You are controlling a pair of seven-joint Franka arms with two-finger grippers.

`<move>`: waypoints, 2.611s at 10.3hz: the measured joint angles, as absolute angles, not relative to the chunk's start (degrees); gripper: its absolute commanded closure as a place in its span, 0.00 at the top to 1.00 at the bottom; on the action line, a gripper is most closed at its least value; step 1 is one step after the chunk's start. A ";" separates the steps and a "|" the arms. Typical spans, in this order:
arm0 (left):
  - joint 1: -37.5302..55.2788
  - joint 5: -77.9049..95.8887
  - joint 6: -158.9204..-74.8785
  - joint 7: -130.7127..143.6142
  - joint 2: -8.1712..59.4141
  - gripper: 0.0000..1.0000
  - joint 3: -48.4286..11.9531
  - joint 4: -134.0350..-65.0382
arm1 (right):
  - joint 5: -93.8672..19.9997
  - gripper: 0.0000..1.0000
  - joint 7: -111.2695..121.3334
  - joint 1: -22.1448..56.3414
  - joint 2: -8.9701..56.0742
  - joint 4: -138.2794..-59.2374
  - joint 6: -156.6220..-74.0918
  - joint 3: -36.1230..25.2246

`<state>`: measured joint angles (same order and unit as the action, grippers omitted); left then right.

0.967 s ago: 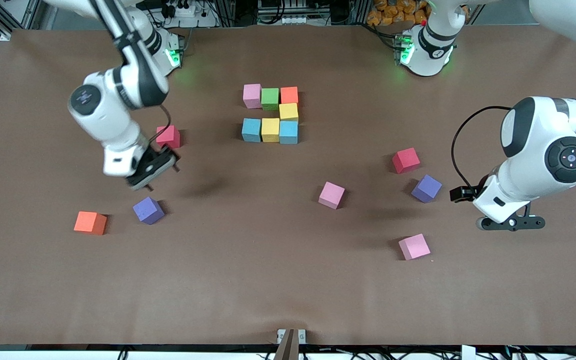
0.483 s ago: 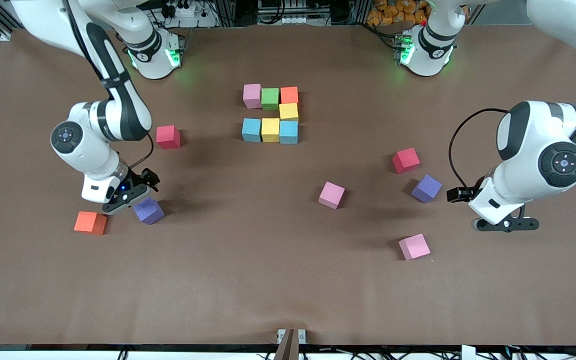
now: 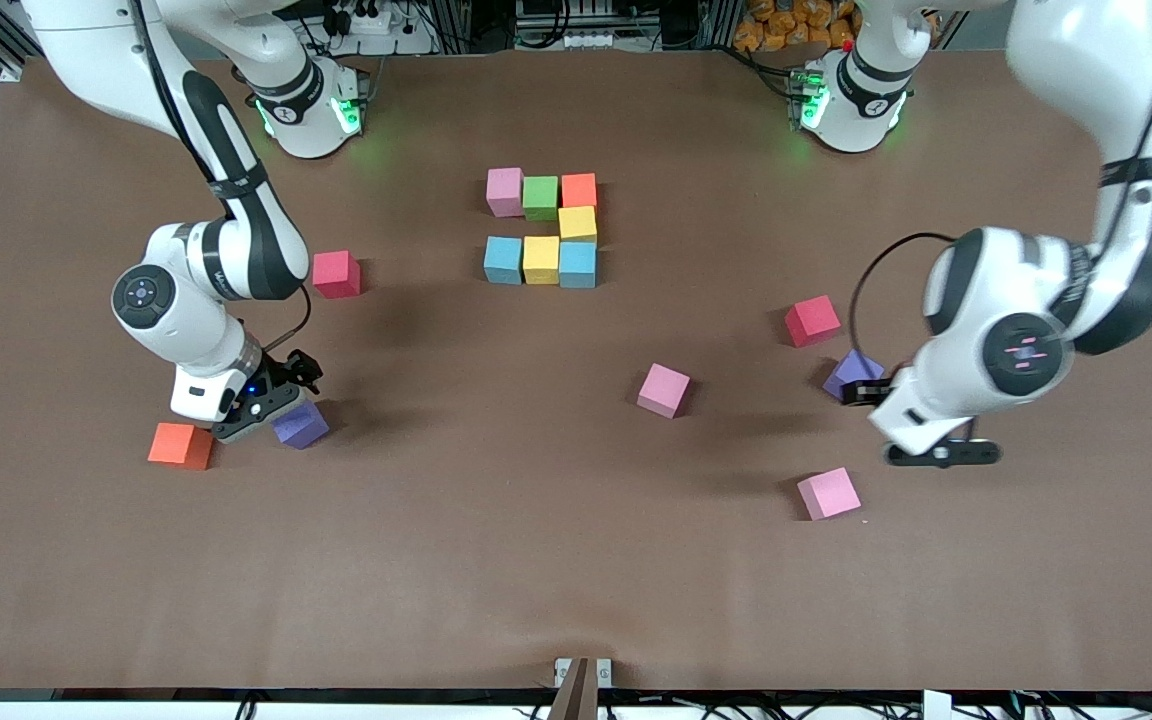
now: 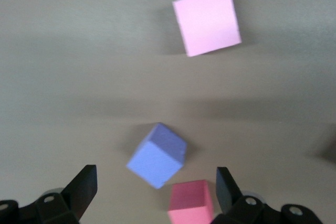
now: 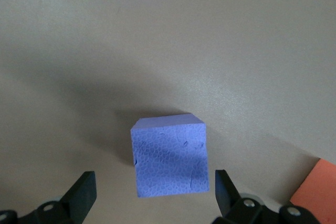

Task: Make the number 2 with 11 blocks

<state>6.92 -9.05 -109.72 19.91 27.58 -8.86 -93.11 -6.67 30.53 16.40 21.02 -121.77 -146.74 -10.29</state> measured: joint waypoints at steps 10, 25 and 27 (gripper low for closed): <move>6.96 -9.06 -117.04 31.41 36.62 1.00 -6.84 -85.85 | -6.67 1.00 31.02 15.35 25.22 -116.49 -143.03 -10.18; 6.76 -10.70 -117.98 32.49 36.96 1.00 -5.15 -85.25 | -9.94 0.27 31.02 15.41 30.55 -112.61 -143.26 -9.59; 6.74 -10.83 -118.08 32.49 36.96 1.00 -4.36 -85.15 | -10.08 0.27 30.18 15.48 29.36 -112.33 -143.25 -9.59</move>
<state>6.74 -10.83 -118.08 32.49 36.96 -4.36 -85.15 -10.08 30.18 15.48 29.36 -112.33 -143.25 -9.59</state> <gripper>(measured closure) 0.000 0.414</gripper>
